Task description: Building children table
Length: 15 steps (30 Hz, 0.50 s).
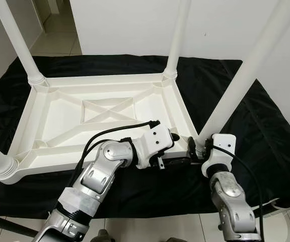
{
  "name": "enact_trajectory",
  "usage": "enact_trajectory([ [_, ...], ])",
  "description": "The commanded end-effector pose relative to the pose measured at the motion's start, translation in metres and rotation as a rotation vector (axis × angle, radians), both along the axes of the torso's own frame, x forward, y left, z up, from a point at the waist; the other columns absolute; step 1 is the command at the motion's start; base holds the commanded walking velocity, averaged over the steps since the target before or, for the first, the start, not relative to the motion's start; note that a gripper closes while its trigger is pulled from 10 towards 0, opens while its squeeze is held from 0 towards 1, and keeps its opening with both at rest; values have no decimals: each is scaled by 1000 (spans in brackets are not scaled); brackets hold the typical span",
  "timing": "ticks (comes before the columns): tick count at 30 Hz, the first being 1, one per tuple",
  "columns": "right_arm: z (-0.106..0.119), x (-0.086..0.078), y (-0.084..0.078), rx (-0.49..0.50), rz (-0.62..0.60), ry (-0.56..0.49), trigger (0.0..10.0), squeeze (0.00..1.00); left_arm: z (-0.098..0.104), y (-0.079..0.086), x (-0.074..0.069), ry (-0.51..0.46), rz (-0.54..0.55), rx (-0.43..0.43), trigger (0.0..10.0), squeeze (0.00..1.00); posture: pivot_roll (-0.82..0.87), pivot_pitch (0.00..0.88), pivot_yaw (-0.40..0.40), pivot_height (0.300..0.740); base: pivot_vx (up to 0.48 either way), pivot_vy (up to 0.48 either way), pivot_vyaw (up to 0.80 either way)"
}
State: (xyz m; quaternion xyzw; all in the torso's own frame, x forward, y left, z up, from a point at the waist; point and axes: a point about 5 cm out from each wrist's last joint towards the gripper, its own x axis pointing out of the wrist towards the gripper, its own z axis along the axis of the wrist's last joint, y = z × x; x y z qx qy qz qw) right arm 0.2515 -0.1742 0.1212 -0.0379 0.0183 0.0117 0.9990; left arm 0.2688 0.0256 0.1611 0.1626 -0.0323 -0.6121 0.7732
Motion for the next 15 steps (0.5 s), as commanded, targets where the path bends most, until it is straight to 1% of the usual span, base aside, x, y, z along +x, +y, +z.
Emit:
enact_trajectory([
  [1, 5, 1, -14, -46, 76, -43, 10000, 0, 0, 1, 2, -12, 40, -11, 10000, 0, -41, 0, -16, 740, 0, 0, 0],
  [2, 5, 1, -14, -46, 76, -43, 10000, 0, 0, 1, 2, -12, 40, -11, 10000, 0, -41, 0, -16, 740, 0, 0, 0],
  [3, 7, 2, -19, -69, 110, -56, 10000, 0, 1, 1, 3, -13, 40, -13, 10000, 0, -41, 0, -16, 740, 0, 0, 0],
  [6, 12, 5, -27, -100, 265, -53, 10000, 0, 2, 3, 8, -19, 51, -12, 10000, 0, -43, 0, -11, 740, 0, 0, 0],
  [7, 12, 5, -27, -100, 265, -53, 10000, 0, 2, 3, 8, -19, 51, -12, 10000, 0, -43, 0, -11, 740, 0, 0, 0],
  [8, 14, 8, -28, -123, 332, -51, 10000, 0, 3, 2, 8, -21, 48, -13, 10000, 0, -42, 0, -7, 740, 0, 0, 0],
  [9, 14, 8, -28, -123, 332, -51, 10000, 0, 3, 2, 8, -21, 48, -13, 10000, 0, -42, 0, -7, 740, 0, 0, 0],
  [10, 14, 11, -27, -136, 406, -44, 10000, 0, 3, 1, 7, -19, 42, -15, 10000, 0, -42, 0, -5, 740, 0, 0, 0],
  [11, 14, 11, -27, -136, 406, -44, 10000, 0, 3, 1, 7, -19, 42, -15, 10000, 0, -42, 0, -5, 740, 0, 0, 0],
  [14, 14, 14, -24, -148, 476, -31, 10000, 0, 3, 0, 5, -17, 36, -16, 10000, 0, -40, 0, -3, 740, 0, 0, 0],
  [15, 13, 17, -23, -152, 501, -20, 7490, 0, 3, -1, 4, -16, 34, -18, 10000, 0, -37, 0, -5, 740, 0, 0, 0],
])
